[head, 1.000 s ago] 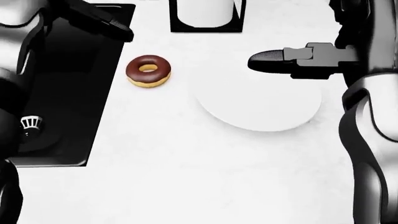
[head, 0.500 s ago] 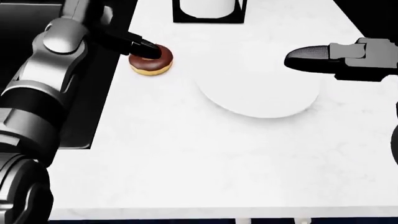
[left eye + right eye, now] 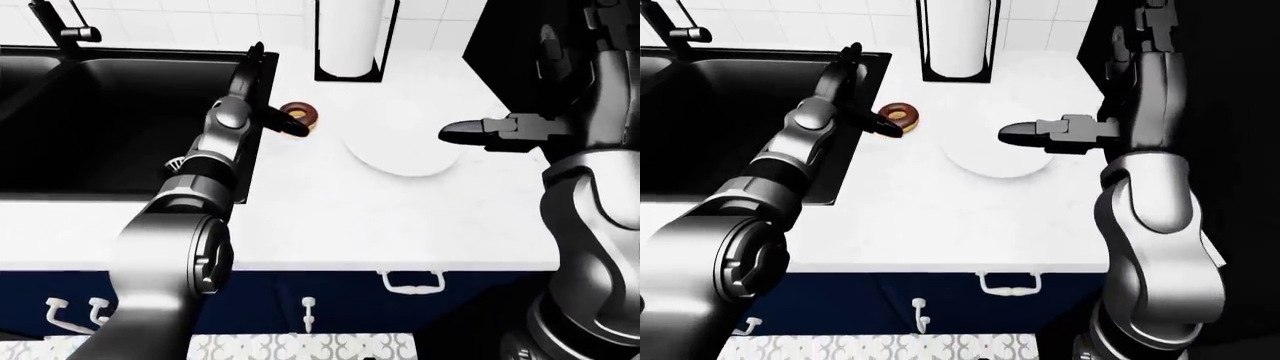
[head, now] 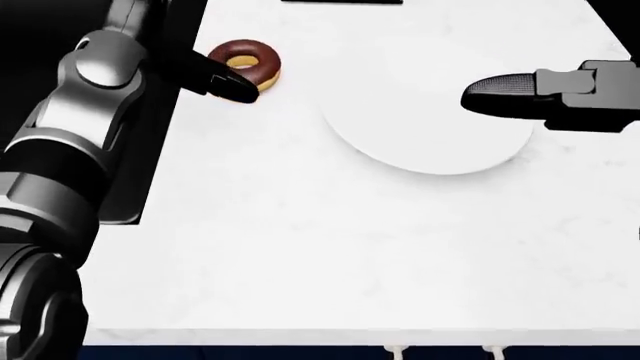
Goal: Place the pastries on the plates.
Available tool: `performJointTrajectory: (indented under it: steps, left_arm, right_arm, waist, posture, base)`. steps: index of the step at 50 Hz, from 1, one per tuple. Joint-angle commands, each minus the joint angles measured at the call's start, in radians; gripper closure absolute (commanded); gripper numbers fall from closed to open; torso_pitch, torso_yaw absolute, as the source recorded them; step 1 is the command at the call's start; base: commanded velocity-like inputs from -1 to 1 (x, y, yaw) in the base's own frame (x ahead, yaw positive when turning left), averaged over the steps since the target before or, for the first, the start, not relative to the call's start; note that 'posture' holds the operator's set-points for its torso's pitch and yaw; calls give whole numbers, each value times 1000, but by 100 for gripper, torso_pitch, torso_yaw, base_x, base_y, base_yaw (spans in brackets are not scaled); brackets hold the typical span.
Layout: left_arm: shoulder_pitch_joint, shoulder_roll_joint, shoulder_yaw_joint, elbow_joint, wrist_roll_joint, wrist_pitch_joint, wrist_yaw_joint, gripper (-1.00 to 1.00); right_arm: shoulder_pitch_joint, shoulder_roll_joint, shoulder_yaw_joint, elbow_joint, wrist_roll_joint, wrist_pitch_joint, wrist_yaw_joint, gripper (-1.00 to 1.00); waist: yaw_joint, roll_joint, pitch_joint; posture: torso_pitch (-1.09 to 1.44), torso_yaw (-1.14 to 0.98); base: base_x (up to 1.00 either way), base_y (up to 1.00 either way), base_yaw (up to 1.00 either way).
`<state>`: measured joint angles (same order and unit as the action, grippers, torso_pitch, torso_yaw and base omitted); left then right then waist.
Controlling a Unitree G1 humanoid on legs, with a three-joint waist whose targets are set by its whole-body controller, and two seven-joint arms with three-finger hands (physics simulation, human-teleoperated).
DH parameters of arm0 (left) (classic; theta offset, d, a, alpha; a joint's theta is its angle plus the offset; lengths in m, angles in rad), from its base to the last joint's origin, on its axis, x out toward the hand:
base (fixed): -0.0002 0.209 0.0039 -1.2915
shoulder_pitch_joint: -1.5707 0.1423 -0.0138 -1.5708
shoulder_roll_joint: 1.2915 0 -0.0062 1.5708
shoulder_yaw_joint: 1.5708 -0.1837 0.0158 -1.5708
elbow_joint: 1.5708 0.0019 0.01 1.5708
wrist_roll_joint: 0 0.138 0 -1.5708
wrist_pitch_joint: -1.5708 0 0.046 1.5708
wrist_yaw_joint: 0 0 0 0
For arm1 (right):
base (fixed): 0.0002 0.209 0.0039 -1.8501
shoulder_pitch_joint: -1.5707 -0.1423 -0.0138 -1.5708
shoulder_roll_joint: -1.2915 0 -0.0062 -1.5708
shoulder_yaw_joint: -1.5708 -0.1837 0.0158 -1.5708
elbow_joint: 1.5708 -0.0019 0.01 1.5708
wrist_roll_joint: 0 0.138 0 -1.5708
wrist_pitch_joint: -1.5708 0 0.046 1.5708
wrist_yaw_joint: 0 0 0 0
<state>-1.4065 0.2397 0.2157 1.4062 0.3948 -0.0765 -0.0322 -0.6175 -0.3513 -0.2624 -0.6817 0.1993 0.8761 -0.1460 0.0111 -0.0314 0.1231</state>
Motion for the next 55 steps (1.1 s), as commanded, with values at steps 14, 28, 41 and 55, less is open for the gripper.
performJointTrajectory:
  steps: [14, 28, 41, 55]
  left_arm:
    - [-65, -5, 4, -41, 39, -41, -13, -100]
    - [-61, -9, -9, -40, 83, -49, -33, -100]
    - [-37, -26, -14, -38, 108, -36, -106, -100]
    - [-40, -29, 5, -39, 83, -14, -115, -16]
  right_arm:
    - [20, -10, -32, -40, -3, -43, 2, -100]
    - [19, -7, -25, -36, -5, -49, -1, -100]
    - [43, -6, -36, -42, -3, -58, 5, -100]
    - [37, -12, -40, -51, 2, -45, 3, -100]
  waist:
    - [1, -2, 4]
    - [1, -4, 40]
    - [5, -7, 49]
    - [5, -8, 48]
  posture:
    - [24, 0]
    - [32, 0]
    - [33, 0]
    - [33, 0]
  base:
    - [0, 0, 0]
    - [0, 0, 0]
    - [0, 0, 0]
    - [0, 0, 0]
